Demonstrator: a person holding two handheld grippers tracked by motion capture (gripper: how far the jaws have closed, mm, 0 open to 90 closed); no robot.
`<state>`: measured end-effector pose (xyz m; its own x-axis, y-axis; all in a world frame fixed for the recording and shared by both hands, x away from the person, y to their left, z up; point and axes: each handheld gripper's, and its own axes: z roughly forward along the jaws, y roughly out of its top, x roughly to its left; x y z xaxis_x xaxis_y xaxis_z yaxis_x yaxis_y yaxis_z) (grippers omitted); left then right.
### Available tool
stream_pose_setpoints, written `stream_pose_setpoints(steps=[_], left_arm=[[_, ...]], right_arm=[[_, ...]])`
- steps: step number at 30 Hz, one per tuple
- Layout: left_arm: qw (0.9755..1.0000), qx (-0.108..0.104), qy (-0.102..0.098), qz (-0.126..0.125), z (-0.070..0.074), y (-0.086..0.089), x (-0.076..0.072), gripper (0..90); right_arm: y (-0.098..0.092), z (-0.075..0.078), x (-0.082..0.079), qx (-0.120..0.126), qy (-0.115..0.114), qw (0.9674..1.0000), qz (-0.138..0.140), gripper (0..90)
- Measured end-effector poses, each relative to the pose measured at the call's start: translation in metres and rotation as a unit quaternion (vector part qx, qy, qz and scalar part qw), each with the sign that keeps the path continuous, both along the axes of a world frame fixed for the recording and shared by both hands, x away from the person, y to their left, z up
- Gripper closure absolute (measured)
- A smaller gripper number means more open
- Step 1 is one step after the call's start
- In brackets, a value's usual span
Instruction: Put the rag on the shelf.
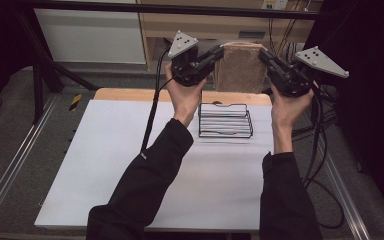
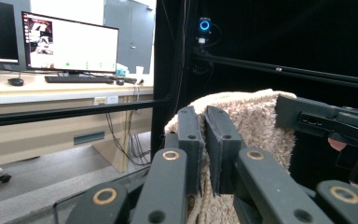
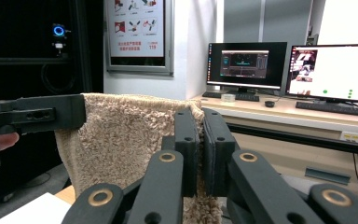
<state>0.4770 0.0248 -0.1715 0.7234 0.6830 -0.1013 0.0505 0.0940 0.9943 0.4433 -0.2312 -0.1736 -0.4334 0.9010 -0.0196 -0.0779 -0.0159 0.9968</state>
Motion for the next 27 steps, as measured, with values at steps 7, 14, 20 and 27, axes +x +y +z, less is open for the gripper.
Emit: stream_pose_setpoints(steps=[7,14,20,27], left_arm=[[1.0000,0.003,0.004,0.007,0.003,0.000,0.013,84.4],[0.9999,0.011,0.006,0.010,0.003,-0.001,0.028,84.3],[0.9996,0.016,0.014,0.018,0.003,-0.004,0.040,84.3],[0.9990,0.028,0.016,0.030,0.000,-0.005,0.050,84.3]], right_arm=[[0.003,0.005,0.015,-0.003,0.007,1.0000,-0.004,86.3],[0.002,0.003,0.030,-0.002,0.013,0.9999,-0.004,86.3],[0.001,0.000,0.044,0.007,0.019,0.9998,-0.005,86.3],[0.002,-0.003,0.059,0.006,0.030,0.9995,-0.005,86.2]])
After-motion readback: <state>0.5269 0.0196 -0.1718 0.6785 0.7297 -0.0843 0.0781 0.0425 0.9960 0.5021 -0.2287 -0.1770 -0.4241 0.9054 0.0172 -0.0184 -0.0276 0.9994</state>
